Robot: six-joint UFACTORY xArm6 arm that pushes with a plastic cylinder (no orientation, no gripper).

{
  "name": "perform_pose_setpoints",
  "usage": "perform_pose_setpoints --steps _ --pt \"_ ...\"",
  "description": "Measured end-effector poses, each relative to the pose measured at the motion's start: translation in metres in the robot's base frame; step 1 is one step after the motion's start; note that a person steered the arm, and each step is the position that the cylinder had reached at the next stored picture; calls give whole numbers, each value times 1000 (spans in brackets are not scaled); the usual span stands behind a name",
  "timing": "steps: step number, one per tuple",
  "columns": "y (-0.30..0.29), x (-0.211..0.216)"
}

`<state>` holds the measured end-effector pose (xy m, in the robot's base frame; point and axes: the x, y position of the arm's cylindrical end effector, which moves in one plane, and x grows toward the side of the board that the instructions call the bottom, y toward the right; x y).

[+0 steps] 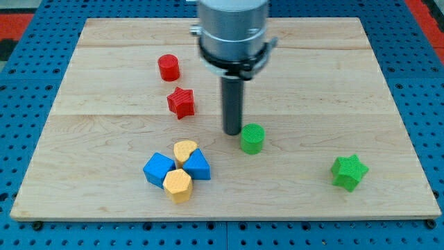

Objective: Keep arm in between green circle and yellow hexagon

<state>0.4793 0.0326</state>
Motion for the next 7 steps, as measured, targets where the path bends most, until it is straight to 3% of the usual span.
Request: perform_pose_setpoints --steps 2,3,4,7 --pt "83 71" --pt "37 63" --pt "20 87" --pt "24 80"
